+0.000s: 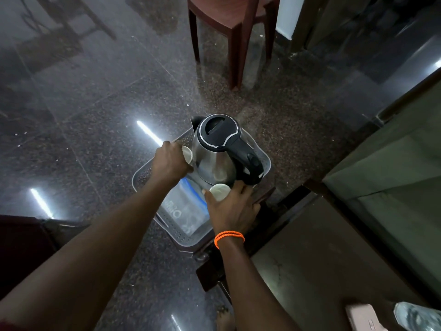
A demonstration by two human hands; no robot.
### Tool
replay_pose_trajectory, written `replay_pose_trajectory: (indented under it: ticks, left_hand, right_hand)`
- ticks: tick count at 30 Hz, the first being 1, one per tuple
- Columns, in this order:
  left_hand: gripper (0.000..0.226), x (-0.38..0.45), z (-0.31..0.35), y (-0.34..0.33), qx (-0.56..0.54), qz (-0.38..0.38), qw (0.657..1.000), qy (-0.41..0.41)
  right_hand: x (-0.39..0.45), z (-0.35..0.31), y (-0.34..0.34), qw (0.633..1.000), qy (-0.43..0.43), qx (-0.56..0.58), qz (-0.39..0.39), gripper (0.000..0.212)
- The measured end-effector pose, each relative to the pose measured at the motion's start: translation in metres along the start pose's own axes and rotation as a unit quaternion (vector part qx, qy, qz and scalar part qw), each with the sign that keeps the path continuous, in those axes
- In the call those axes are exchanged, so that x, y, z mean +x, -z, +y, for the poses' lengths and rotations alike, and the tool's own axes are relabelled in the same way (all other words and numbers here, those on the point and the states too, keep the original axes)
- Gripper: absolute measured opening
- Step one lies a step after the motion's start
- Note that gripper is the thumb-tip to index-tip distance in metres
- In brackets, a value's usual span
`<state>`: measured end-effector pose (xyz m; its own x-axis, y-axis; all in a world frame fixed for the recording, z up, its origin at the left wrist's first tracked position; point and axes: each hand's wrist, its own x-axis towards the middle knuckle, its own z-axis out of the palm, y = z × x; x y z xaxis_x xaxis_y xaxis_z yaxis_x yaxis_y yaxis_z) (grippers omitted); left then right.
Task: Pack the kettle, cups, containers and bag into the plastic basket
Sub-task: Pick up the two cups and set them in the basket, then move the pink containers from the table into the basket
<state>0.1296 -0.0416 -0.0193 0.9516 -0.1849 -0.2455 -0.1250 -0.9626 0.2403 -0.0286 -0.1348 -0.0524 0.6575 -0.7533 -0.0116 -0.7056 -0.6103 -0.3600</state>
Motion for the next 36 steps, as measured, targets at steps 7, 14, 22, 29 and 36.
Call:
replay_pose_trajectory:
  ticks: [7, 14, 22, 29, 36]
  left_hand:
    - [0.054, -0.051, 0.010, -0.010, -0.037, 0.084, 0.996, -0.006]
    - [0.052, -0.142, 0.044, -0.029, -0.155, 0.110, 0.982, 0.012]
    - [0.036, -0.277, 0.132, -0.085, -0.124, 0.037, 0.989, -0.066]
    - [0.028, -0.405, 0.213, -0.178, -0.106, -0.164, 0.971, -0.142]
    - [0.074, -0.473, 0.249, -0.270, 0.056, -0.270, 0.842, -0.463]
  right_hand:
    - [-0.017, 0.013, 0.017, 0.998, 0.035, 0.042, 0.012, 0.067]
    - [-0.042, 0.081, 0.050, 0.997, 0.044, 0.065, -0.005, 0.057]
    - [-0.095, 0.224, 0.105, 0.999, -0.038, 0.020, -0.017, 0.051]
    - [-0.155, 0.365, 0.130, 0.988, -0.145, -0.014, -0.049, 0.038]
    - [-0.200, 0.499, 0.152, 0.967, -0.187, -0.097, -0.140, 0.047]
